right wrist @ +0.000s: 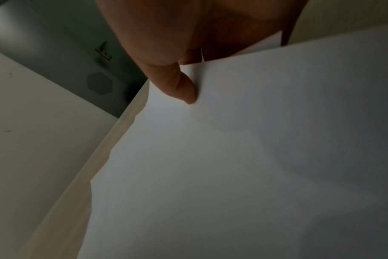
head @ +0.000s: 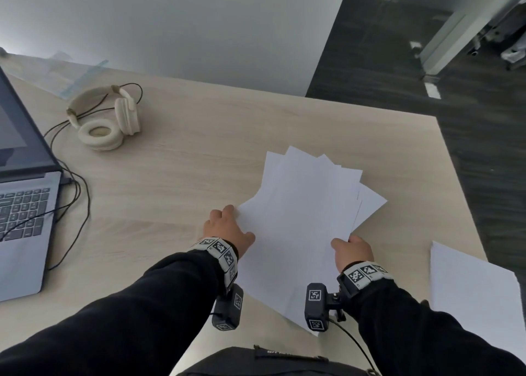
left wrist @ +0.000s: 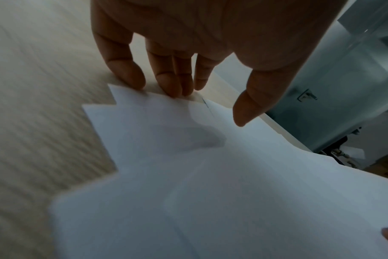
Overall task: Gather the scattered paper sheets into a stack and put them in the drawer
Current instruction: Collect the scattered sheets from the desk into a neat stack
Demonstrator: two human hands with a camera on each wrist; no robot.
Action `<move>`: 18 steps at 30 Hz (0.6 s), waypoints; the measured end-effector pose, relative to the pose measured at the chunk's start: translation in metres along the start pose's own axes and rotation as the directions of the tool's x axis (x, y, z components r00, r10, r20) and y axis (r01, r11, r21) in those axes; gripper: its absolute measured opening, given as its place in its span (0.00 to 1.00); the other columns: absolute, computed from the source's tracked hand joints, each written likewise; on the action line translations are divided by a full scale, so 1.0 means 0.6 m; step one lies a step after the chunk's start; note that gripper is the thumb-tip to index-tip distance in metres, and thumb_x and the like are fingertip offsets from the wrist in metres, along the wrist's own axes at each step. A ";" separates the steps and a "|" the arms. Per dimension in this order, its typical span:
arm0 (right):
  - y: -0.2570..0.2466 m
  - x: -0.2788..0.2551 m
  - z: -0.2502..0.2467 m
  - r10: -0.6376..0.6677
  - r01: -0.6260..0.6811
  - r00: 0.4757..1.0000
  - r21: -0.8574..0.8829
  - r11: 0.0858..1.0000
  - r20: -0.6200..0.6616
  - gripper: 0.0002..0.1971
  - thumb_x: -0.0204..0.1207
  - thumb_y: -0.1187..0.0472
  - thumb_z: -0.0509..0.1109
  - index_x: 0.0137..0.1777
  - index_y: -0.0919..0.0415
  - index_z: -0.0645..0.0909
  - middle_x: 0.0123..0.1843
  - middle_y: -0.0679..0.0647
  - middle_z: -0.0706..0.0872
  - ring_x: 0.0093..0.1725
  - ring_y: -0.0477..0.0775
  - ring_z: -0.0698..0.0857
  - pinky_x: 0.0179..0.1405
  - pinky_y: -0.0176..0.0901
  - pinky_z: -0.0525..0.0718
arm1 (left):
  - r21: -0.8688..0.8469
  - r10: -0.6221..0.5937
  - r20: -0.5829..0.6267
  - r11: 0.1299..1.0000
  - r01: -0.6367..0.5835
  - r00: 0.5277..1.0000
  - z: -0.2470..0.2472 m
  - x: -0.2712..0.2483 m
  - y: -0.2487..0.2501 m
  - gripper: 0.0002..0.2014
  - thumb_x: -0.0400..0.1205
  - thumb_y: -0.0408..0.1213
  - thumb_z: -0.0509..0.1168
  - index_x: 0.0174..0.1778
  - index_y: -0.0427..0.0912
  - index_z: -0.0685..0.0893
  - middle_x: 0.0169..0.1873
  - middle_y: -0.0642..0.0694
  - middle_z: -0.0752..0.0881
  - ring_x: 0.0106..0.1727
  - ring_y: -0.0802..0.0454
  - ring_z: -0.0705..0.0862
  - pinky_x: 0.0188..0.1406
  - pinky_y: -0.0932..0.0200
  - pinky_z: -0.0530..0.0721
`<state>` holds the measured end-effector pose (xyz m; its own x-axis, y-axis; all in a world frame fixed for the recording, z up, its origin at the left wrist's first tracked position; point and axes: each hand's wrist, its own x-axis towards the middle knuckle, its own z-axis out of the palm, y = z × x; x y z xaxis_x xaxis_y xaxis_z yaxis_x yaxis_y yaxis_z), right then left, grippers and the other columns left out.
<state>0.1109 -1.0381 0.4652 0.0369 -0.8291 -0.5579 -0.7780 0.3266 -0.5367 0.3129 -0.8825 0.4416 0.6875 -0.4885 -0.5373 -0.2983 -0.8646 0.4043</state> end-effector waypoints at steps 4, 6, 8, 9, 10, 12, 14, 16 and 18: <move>0.023 -0.008 -0.012 -0.008 0.008 0.999 0.014 1.000 0.047 0.14 0.75 0.70 0.65 0.30 0.60 0.69 0.27 0.53 0.71 0.26 0.53 0.68 0.25 0.40 0.65 | 0.076 0.069 0.012 0.995 -0.069 0.998 0.000 -0.002 -0.001 0.38 0.73 0.52 0.67 0.80 0.56 0.62 0.66 0.47 0.68 0.64 0.43 0.72 0.63 0.50 0.77; 0.031 -0.012 -0.018 -0.003 0.002 0.998 0.023 1.000 0.060 0.10 0.75 0.70 0.65 0.32 0.63 0.73 0.29 0.55 0.73 0.27 0.54 0.69 0.26 0.40 0.66 | 0.113 0.106 0.011 0.988 -0.106 0.994 -0.001 -0.006 -0.001 0.34 0.74 0.51 0.66 0.78 0.55 0.66 0.66 0.48 0.67 0.65 0.44 0.70 0.61 0.51 0.78; 0.035 -0.014 -0.023 0.002 -0.004 0.999 0.041 0.999 0.044 0.09 0.75 0.69 0.64 0.34 0.64 0.72 0.30 0.55 0.74 0.28 0.54 0.70 0.27 0.40 0.66 | 0.148 0.131 0.015 0.980 -0.131 0.991 0.000 -0.014 0.003 0.31 0.74 0.51 0.66 0.76 0.55 0.70 0.66 0.50 0.67 0.65 0.46 0.69 0.58 0.52 0.78; 0.035 -0.016 -0.025 0.007 -0.009 0.999 0.047 0.999 0.031 0.09 0.76 0.68 0.64 0.34 0.63 0.72 0.30 0.54 0.74 0.28 0.54 0.71 0.26 0.41 0.66 | 0.159 0.138 0.019 0.977 -0.139 0.990 0.001 -0.018 0.005 0.30 0.74 0.51 0.66 0.74 0.54 0.71 0.67 0.51 0.67 0.65 0.47 0.69 0.57 0.53 0.78; 0.034 -0.017 -0.026 0.016 -0.018 1.000 0.056 0.998 0.022 0.08 0.76 0.67 0.63 0.35 0.63 0.73 0.30 0.54 0.75 0.28 0.53 0.72 0.27 0.41 0.67 | 0.158 0.140 0.023 0.977 -0.142 0.990 0.002 -0.022 0.008 0.29 0.75 0.51 0.66 0.73 0.54 0.72 0.67 0.51 0.67 0.66 0.47 0.69 0.58 0.53 0.78; 0.030 -0.020 -0.026 0.040 -0.041 0.999 0.074 0.996 0.021 0.06 0.77 0.64 0.63 0.38 0.62 0.74 0.33 0.54 0.76 0.29 0.54 0.74 0.27 0.42 0.68 | 0.132 0.136 0.034 0.981 -0.139 0.990 0.007 -0.027 0.014 0.28 0.75 0.50 0.67 0.72 0.51 0.74 0.69 0.50 0.68 0.67 0.46 0.69 0.61 0.53 0.77; 0.027 -0.023 -0.023 0.046 -0.047 0.999 0.071 0.996 0.023 0.08 0.77 0.63 0.62 0.37 0.62 0.72 0.33 0.54 0.74 0.29 0.54 0.72 0.28 0.42 0.68 | 0.081 0.126 0.039 0.988 -0.129 0.991 0.014 -0.032 0.022 0.28 0.75 0.49 0.68 0.71 0.47 0.74 0.69 0.48 0.70 0.66 0.45 0.73 0.64 0.53 0.75; 0.023 -0.024 -0.021 0.040 -0.042 0.999 0.069 0.997 0.030 0.09 0.77 0.62 0.62 0.35 0.62 0.70 0.32 0.53 0.73 0.29 0.54 0.71 0.28 0.42 0.67 | 0.011 0.099 0.041 0.995 -0.099 0.994 0.020 -0.039 0.031 0.26 0.74 0.47 0.68 0.68 0.47 0.73 0.65 0.47 0.74 0.59 0.46 0.79 0.57 0.54 0.79; 0.020 -0.026 -0.020 0.033 -0.035 0.999 0.068 0.997 0.038 0.10 0.76 0.62 0.63 0.35 0.62 0.69 0.31 0.54 0.71 0.29 0.55 0.69 0.28 0.42 0.66 | -0.053 0.065 0.049 0.997 -0.063 0.997 0.027 -0.045 0.040 0.26 0.74 0.47 0.68 0.68 0.47 0.72 0.62 0.47 0.75 0.50 0.48 0.81 0.45 0.56 0.79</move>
<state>0.0935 -1.0267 0.4755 0.0351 -0.8001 -0.5988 -0.7347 0.3855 -0.5582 0.2763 -0.8916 0.4538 0.6336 -0.5490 -0.5451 -0.3052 -0.8248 0.4759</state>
